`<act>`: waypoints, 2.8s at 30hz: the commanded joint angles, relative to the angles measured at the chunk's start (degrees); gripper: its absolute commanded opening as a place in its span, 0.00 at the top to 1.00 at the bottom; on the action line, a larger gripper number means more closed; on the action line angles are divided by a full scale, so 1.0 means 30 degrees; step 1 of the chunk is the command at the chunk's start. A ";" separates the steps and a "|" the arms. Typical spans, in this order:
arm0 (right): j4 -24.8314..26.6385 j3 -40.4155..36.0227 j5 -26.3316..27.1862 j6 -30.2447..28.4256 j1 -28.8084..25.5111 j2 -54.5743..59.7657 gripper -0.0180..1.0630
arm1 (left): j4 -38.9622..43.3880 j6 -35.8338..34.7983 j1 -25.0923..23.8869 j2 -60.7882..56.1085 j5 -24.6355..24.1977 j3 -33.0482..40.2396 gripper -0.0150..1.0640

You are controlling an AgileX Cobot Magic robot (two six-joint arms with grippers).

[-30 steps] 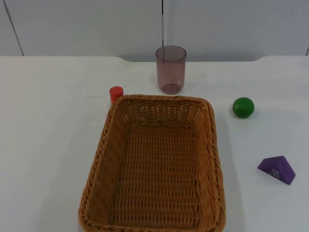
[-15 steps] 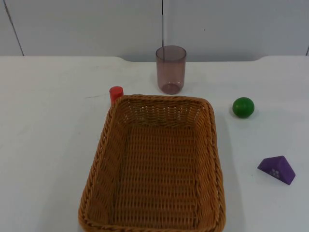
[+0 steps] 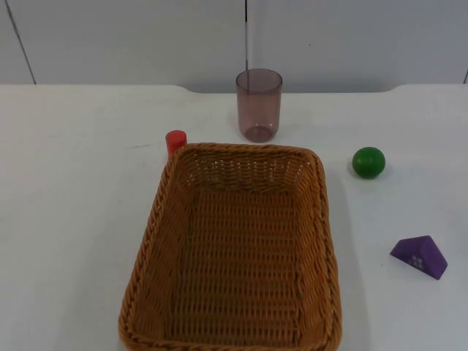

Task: Pick up the basket with the left hand and place the triangular block into the basket with the right hand.

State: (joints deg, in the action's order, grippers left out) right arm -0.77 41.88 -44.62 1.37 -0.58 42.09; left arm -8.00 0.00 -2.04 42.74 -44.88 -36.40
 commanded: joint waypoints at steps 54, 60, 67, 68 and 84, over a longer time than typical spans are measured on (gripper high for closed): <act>0.0258 0.0109 0.1115 -0.0327 -0.0090 0.5348 0.01 | -0.6065 0.3845 0.7180 1.9075 0.6691 -0.3514 0.07; 0.0258 0.0109 0.1272 -0.0327 -0.0090 0.5348 0.01 | -0.6111 0.3547 0.8048 2.1812 0.6783 -0.5579 0.08; -0.0177 0.0109 0.1319 -0.0456 -0.0090 0.5348 0.01 | -0.6122 0.3522 0.8043 2.4088 0.7013 -0.6472 0.20; -0.0177 0.0109 0.1319 -0.0456 -0.0090 0.5348 0.01 | -0.6122 0.3504 0.8043 2.4287 0.7099 -0.6472 0.25; -0.0170 0.0109 0.1410 -0.0694 -0.0090 0.5348 0.01 | -0.6427 0.3242 0.7998 2.3555 0.4111 -0.6186 0.99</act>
State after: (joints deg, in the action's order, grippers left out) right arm -0.98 42.00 -40.99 0.00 -0.58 58.10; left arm -29.04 9.05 22.03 115.61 -28.15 -56.10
